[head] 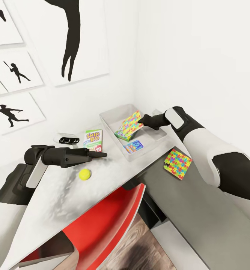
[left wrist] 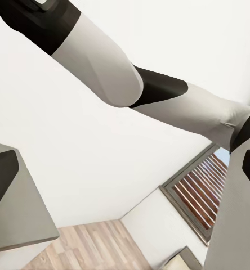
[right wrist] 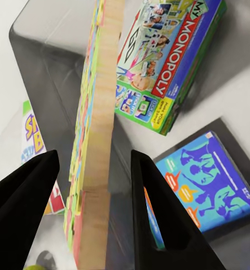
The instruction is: Put all the toys in the child's room - the three board games (two on the bed and one on the table), the two jigsaw puzzles on the table, and the tennis ball on the table - inside the toy box on the table in the child's room.
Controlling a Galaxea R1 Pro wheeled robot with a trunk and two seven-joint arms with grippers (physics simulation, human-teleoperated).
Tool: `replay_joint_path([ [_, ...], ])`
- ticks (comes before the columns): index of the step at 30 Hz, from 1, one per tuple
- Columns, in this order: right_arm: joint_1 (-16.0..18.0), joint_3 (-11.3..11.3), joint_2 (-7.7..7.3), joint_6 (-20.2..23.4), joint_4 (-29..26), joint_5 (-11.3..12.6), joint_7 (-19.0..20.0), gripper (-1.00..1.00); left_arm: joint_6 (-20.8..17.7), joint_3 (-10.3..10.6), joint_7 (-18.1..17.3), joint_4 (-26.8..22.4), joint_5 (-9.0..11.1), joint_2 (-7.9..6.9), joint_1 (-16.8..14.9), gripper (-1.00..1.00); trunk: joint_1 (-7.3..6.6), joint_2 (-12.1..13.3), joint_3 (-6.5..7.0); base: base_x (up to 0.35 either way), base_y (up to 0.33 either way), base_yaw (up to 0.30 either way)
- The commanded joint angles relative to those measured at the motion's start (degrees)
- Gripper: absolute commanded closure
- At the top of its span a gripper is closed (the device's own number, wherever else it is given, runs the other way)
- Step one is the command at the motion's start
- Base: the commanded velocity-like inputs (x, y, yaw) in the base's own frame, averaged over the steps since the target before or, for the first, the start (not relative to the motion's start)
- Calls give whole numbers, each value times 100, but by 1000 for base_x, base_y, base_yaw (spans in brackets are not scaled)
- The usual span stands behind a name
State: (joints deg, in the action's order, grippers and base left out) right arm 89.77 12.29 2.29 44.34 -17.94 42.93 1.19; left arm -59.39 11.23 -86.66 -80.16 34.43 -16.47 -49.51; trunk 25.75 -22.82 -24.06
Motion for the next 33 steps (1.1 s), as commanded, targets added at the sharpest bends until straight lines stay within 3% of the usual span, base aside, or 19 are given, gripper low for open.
replay_joint_path([
  [1, 6, 28, -2, 13, 0, -4, 13, 100, -61, 11, -17, 1, 7, -5, -6, -100, 3, -10, -9, 0, 0, 0],
  [2, 6, 28, -1, 13, 0, -4, 13, 100, -61, 11, -17, 1, 7, -5, -6, -100, 3, -10, -9, 0, 0, 0],
  [3, 6, 28, -1, 13, 1, -4, 13, -100, -61, 11, -17, 1, 5, -5, -6, -100, 3, -10, -9, 0, 0, 0],
  [33, -12, 29, -22, 58, -11, -13, -24, -100, -42, 1, -23, 7, 6, -5, -6, -100, 3, -10, -9, 0, 0, 0],
])
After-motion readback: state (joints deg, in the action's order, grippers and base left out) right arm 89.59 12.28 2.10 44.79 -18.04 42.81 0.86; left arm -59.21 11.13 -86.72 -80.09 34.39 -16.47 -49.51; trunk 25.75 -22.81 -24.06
